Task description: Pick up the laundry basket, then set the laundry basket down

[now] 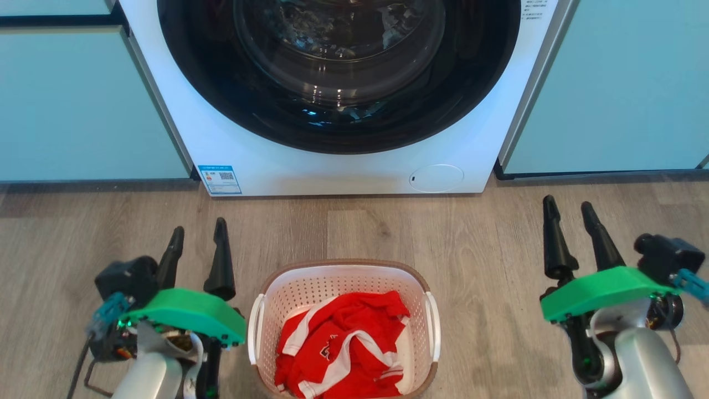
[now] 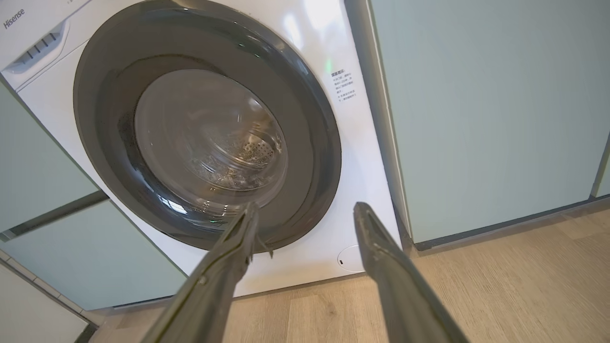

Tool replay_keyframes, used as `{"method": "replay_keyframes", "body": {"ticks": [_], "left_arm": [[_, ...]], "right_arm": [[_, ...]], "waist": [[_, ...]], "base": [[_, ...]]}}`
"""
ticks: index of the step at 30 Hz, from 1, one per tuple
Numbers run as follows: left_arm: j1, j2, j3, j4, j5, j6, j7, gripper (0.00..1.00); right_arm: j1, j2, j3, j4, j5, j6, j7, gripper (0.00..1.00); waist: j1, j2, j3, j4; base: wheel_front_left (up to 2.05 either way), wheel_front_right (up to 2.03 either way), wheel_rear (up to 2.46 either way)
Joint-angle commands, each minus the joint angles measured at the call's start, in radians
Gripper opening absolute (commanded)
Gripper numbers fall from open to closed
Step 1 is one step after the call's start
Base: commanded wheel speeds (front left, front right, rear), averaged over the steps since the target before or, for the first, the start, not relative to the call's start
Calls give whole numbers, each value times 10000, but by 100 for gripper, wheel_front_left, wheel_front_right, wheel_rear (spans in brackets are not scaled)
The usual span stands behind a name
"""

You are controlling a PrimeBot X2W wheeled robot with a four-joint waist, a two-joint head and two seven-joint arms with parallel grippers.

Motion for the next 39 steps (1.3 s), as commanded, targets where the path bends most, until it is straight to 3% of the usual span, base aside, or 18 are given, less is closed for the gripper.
{"method": "replay_keyframes", "body": {"ticks": [1, 11, 22, 32, 39], "left_arm": [[-599, 211, 217, -302, 373, 0, -146, 100], [-607, 201, -82, -442, 1638, -338, -440, 100], [-465, -368, 789, -1129, 2500, -866, -733, 100], [-384, -1117, 1773, -2054, 3663, -1894, -1026, 100], [7, -1555, 2433, -942, 3901, -3191, -1232, 100]], "right_arm": [[-573, -96, 228, -283, -369, 18, -177, 100], [-684, -106, 576, -52, -1335, 21, -470, 100], [-868, -116, 661, -445, -1966, 23, -762, 100], [-979, -127, 528, -1469, -2944, 25, -1054, 100], [-722, -134, 740, -453, -3368, 26, -1259, 100]], "waist": [[-1, -1, -2, 2], [-1, -1, 4, -7], [-1, -1, 70, -46], [-1, -1, 95, -34], [-1, -1, 17, -34]], "base": [[0, 0, 0], [0, 0, 0], [0, 0, 0], [0, 0, 0], [0, 0, 0]]}}
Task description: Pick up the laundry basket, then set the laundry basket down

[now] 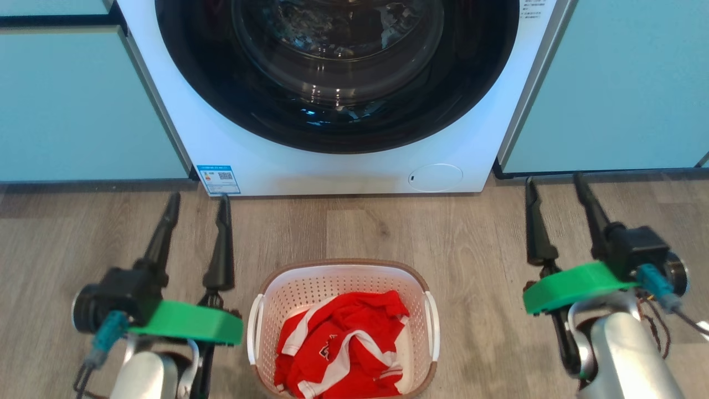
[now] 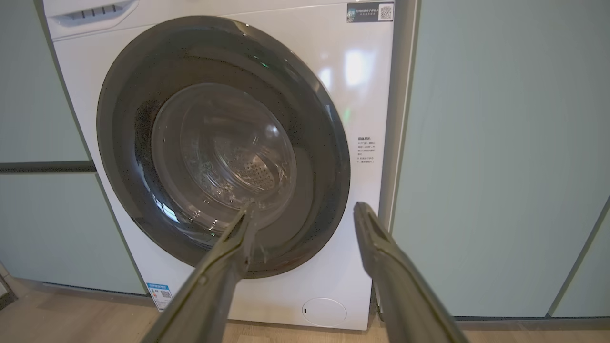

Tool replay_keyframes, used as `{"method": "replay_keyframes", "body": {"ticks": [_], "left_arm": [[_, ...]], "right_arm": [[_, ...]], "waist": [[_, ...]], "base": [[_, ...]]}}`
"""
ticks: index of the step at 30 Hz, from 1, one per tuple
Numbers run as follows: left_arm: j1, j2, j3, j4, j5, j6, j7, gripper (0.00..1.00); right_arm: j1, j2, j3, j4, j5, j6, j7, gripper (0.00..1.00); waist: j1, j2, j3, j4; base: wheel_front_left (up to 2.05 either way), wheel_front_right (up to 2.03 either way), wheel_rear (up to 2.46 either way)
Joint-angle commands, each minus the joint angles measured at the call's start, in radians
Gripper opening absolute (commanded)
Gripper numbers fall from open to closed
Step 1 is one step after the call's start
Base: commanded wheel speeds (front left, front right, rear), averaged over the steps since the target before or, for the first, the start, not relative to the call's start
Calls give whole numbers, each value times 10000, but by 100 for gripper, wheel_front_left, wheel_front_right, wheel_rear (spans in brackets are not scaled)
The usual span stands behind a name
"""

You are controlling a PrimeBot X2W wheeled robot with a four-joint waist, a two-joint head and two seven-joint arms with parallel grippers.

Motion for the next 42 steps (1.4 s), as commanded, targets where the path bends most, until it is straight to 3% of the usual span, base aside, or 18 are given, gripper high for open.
{"method": "replay_keyframes", "body": {"ticks": [1, 6, 12, 42], "left_arm": [[-223, -20, 352, -38, 438, -189, -149, 100], [-70, -79, 333, 1029, 549, -579, -214, 100], [-68, -97, 492, 2189, 245, -732, -214, 100], [-51, -100, 445, 2853, 43, -807, -214, 100]], "right_arm": [[-183, -94, 321, -8, -357, 27, -157, 100], [-179, -97, 343, 867, -353, 27, -222, 100], [-300, -97, 397, 1815, -365, 27, -222, 100], [-436, -97, 428, 2357, -484, 27, -222, 100]], "waist": [[0, 0, -18, -4], [0, 0, -49, -25], [0, 0, -87, -86], [0, 0, -35, -100]], "base": [[0, 0, 0], [0, 0, 0], [0, 0, 0], [0, 0, 0]]}}
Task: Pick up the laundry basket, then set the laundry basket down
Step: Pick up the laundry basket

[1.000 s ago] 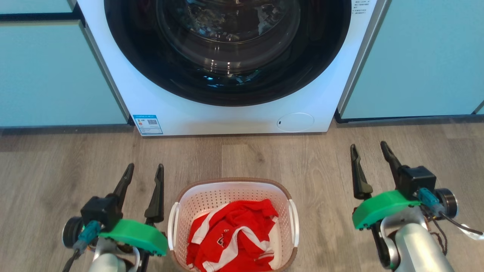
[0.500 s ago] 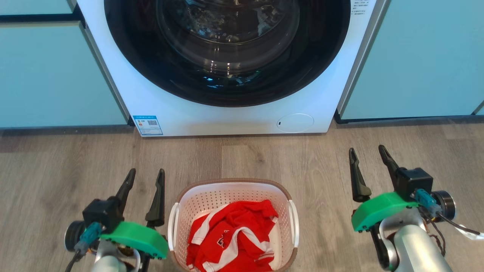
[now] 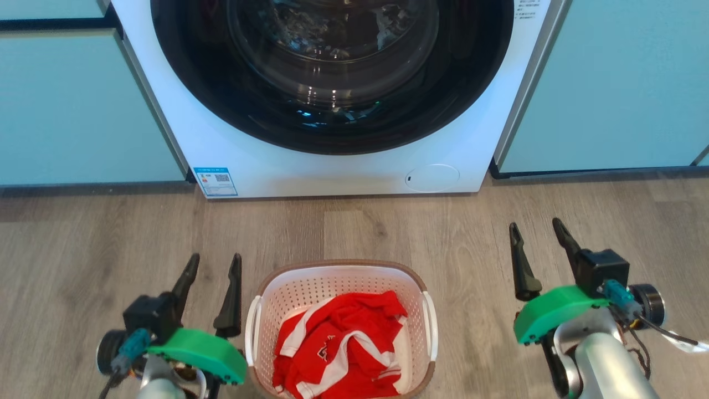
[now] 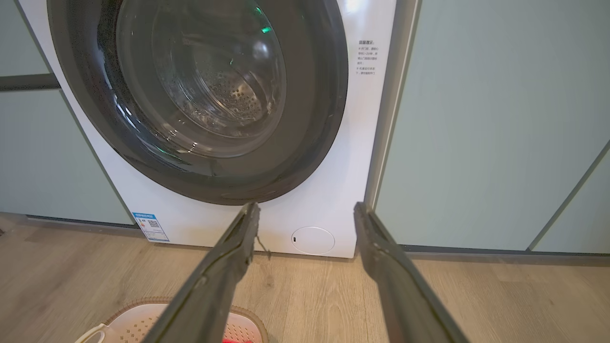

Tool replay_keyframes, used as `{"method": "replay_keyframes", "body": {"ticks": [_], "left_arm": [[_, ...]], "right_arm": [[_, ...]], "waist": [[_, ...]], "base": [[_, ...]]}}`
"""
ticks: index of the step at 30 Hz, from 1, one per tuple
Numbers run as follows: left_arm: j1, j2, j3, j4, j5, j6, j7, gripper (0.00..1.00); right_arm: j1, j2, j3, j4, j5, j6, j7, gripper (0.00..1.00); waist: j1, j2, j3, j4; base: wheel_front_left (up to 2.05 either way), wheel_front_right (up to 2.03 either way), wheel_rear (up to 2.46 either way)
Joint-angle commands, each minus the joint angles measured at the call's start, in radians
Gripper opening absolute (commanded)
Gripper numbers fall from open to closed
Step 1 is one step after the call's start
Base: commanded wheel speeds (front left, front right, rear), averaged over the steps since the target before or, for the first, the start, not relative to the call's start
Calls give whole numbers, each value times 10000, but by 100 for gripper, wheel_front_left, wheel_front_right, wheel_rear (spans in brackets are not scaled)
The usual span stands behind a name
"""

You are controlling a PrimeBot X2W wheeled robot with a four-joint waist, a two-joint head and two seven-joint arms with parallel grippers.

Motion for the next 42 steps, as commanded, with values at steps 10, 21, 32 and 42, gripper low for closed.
{"method": "replay_keyframes", "body": {"ticks": [10, 21, 32, 42], "left_arm": [[-945, -18, -2, 1470, -26, -42, -93, 100], [-2652, -4, -53, 4411, -40, -62, -93, 100], [-4687, 314, -992, 6968, -625, -66, -93, 100], [-6000, 511, -1768, 8089, -1324, -66, -93, 100]], "right_arm": [[-1221, -95, 695, 1854, -278, 27, -9, 100], [-2634, -95, 1232, 3567, 401, 27, 638, 100], [-3869, -95, 1837, 4607, 787, 27, 900, 100], [-4392, -95, 2678, 5180, 1778, 27, 1278, 100]], "waist": [[0, 0, 1193, -65], [0, 0, 3026, -31], [0, 0, 4892, 44], [0, 0, 6061, 161]], "base": [[0, 0, 0], [0, 0, 0], [0, 0, 0], [0, 0, 0]]}}
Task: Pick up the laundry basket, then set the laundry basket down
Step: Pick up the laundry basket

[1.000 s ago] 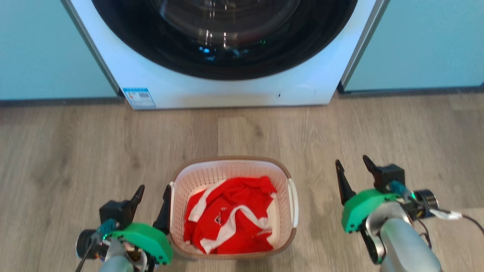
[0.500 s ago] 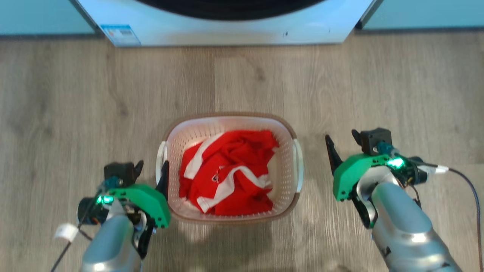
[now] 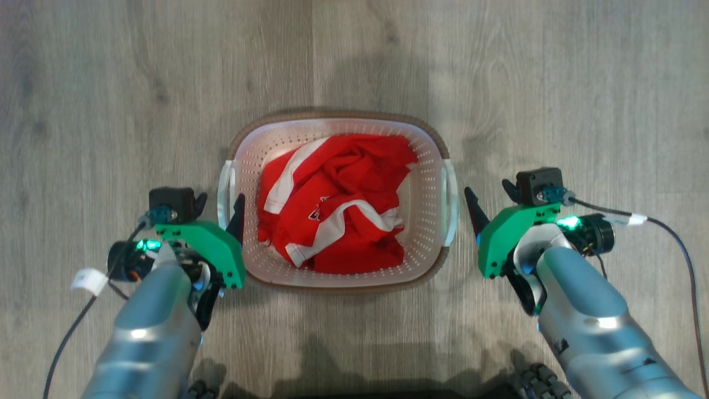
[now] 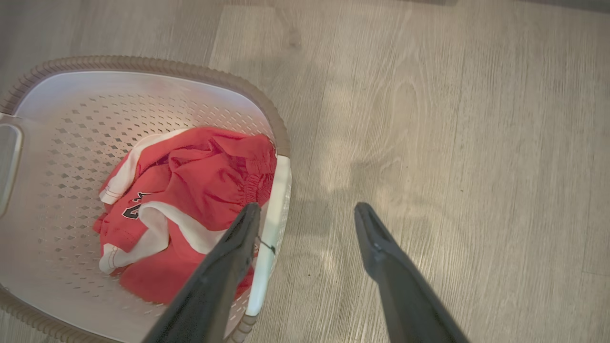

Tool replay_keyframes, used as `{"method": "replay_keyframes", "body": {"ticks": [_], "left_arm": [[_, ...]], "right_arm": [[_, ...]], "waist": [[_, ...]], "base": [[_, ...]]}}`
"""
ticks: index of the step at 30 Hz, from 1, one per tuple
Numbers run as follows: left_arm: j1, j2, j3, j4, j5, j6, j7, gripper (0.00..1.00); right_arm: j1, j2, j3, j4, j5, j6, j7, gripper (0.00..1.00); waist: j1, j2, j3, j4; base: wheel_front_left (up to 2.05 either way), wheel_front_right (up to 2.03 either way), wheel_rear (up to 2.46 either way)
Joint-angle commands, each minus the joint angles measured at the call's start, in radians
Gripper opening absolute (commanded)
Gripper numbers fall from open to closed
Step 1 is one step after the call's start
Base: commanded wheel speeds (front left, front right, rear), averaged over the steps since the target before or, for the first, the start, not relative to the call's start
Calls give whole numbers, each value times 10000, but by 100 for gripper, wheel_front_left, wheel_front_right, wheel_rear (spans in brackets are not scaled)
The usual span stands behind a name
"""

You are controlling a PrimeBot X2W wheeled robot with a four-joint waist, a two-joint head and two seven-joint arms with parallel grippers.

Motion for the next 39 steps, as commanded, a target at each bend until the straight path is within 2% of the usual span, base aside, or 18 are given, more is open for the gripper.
{"method": "replay_keyframes", "body": {"ticks": [1, 14, 21, 39], "left_arm": [[-68, 368, 142, -25, -138, 10, -97, 100], [-1001, 522, -1496, 786, -1203, 10, -97, 100], [-1402, 512, -2087, 1368, -2111, 10, -97, 100], [-1869, 599, -3461, 1719, -3328, 10, -79, 100]], "right_arm": [[-11, 40, 236, -67, 84, 27, 38, 100], [-516, 40, 1031, 310, 1005, 27, 257, 100], [-587, 40, 1440, 369, 1352, 27, 254, 100], [-683, 40, 1757, 299, 1645, 27, 282, 100]], "waist": [[-1, 0, 285, 72], [-1, 0, 1151, 220], [-1, 0, 1418, 176], [-1, 0, 1900, 145]], "base": [[0, 0, 0], [0, 0, 0], [0, 0, 0], [0, 0, 0]]}}
